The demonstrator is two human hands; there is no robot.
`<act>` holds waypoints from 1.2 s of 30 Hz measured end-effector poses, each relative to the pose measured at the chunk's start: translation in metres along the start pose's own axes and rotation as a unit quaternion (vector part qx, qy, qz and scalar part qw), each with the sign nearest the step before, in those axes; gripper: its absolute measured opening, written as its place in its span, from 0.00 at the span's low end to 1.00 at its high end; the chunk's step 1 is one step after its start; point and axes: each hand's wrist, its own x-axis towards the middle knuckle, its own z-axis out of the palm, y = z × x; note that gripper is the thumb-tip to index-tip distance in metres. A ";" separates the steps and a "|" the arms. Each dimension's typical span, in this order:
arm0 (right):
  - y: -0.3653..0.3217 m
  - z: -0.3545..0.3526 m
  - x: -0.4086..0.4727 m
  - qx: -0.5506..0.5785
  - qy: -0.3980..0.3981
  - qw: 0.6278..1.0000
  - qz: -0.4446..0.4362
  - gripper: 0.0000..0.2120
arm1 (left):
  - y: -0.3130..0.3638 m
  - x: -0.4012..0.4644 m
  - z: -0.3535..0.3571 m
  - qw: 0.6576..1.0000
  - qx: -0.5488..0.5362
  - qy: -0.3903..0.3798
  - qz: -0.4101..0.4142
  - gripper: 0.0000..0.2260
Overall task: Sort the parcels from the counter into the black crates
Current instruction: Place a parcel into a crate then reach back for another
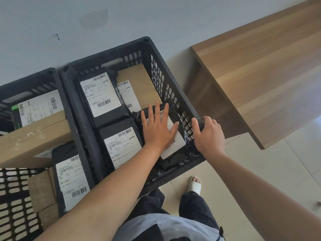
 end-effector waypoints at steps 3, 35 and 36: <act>0.000 0.000 0.000 -0.001 -0.002 1.000 -0.008 0.25 | 0.001 0.001 -0.001 1.000 -0.001 -0.002 -0.003 0.35; 0.003 -0.013 -0.004 0.058 -0.048 0.997 -0.023 0.27 | 0.076 -0.016 -0.053 0.860 -0.272 -0.040 -0.430 0.50; 0.002 -0.012 -0.004 0.056 -0.047 0.997 -0.021 0.28 | 0.071 -0.006 -0.060 0.861 -0.277 -0.025 -0.426 0.49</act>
